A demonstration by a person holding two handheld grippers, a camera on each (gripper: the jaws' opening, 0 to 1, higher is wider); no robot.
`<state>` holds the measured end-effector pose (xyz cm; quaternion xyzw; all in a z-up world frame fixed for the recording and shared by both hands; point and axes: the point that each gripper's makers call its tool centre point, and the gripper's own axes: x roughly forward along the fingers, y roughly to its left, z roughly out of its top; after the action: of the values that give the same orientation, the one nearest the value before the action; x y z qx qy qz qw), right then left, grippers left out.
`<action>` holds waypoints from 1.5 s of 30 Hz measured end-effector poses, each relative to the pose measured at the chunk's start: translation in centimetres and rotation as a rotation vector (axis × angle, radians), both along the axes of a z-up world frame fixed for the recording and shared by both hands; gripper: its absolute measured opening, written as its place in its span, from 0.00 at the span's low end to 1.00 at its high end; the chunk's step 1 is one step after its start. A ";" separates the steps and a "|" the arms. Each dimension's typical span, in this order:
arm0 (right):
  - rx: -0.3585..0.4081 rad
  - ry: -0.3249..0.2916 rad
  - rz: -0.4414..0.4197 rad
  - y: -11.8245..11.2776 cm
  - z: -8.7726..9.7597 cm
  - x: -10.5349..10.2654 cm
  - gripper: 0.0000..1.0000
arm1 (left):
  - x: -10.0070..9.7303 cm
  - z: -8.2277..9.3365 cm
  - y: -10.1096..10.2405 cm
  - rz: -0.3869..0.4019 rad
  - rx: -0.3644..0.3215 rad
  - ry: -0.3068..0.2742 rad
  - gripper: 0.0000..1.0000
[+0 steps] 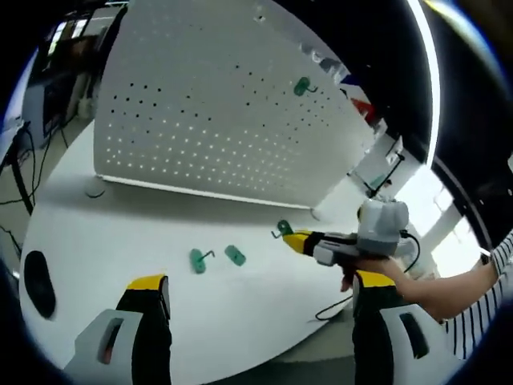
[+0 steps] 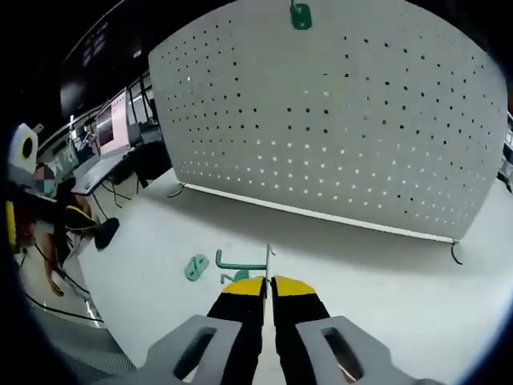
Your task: Insert the hook assembly into the mounting plate slot until the hook locks in place.
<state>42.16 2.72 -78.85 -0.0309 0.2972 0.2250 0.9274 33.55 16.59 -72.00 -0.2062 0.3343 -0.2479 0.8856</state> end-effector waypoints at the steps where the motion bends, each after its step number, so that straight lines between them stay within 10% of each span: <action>1: 0.007 -0.008 0.004 0.2 0.5 0.0 0.00 | 0.2 0.4 0.0 0.003 -0.006 -0.006 0.96; 11: 0.113 -0.096 0.015 2.2 4.6 -0.8 0.00 | 1.1 1.6 -0.7 0.015 -0.022 -0.057 0.90; 45: 0.375 -0.127 0.120 7.1 8.3 -7.1 0.00 | 1.3 3.4 -6.0 -0.088 -0.218 -0.064 0.43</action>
<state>35.10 9.83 -70.55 0.1106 0.1886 0.3288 0.9187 34.87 10.60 -68.64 -0.2785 0.2858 -0.3281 0.8562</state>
